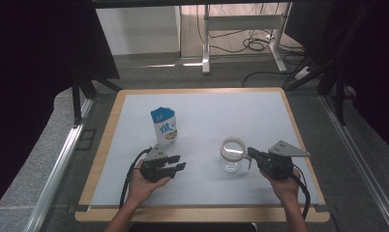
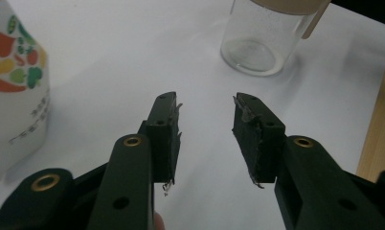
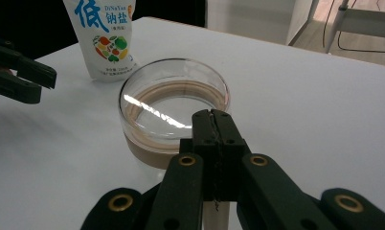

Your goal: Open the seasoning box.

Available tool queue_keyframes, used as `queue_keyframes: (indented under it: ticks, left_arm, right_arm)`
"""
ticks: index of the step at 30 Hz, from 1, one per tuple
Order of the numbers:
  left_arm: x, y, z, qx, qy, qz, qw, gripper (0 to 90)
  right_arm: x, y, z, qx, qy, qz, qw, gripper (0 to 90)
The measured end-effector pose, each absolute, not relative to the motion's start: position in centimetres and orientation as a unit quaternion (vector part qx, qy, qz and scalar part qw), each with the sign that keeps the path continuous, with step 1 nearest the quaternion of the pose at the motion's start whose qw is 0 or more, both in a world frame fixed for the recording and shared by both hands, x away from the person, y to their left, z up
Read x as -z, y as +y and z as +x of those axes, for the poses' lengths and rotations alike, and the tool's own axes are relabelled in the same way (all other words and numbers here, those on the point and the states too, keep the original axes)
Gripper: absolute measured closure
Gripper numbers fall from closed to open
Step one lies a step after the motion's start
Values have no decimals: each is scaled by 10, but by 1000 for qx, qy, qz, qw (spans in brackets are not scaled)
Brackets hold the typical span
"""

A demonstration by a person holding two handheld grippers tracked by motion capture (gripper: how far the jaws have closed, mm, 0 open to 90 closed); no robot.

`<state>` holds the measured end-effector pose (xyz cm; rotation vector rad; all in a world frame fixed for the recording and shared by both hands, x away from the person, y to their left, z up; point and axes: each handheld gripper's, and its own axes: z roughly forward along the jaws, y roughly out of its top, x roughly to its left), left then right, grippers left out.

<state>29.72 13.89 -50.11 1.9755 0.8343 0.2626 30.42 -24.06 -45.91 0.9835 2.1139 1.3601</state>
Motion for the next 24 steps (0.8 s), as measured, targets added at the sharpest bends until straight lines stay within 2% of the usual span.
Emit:
queue_keyframes:
  ticks: [12, 24]
  left_arm:
    - [493, 119, 308, -102, 321, 803, 492, 753]
    - [484, 95, 323, -84, 316, 799, 505, 826]
  right_arm:
    - [460, -239, 304, -493, 764, 354, 217, 898]
    - [460, -239, 304, -495, 764, 353, 218, 898]
